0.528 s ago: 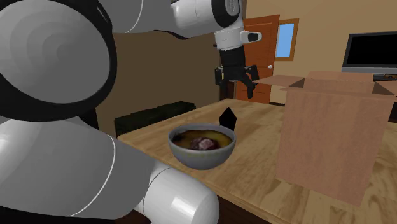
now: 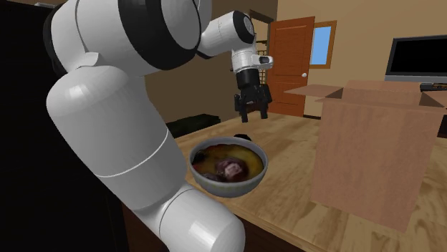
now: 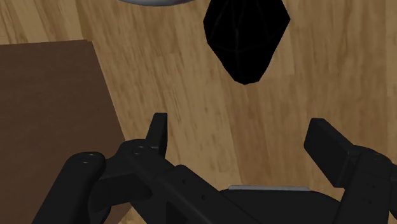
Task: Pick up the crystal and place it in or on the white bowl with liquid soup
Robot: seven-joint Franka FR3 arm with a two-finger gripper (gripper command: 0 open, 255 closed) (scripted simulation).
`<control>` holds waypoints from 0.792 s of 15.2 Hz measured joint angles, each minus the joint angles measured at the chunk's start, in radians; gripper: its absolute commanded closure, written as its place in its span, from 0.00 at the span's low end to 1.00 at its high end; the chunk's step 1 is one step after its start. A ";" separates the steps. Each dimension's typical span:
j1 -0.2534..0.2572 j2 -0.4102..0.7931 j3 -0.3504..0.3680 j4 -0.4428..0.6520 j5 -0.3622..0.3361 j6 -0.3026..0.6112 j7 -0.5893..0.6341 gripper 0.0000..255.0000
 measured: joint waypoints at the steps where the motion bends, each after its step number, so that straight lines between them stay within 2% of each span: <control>1: -0.002 0.011 0.006 -0.003 -0.003 -0.004 0.013 0.00; 7: -0.004 -0.005 0.000 -0.092 -0.005 0.054 0.023 0.00; 12: -0.003 -0.009 0.000 -0.105 -0.005 0.063 0.024 0.00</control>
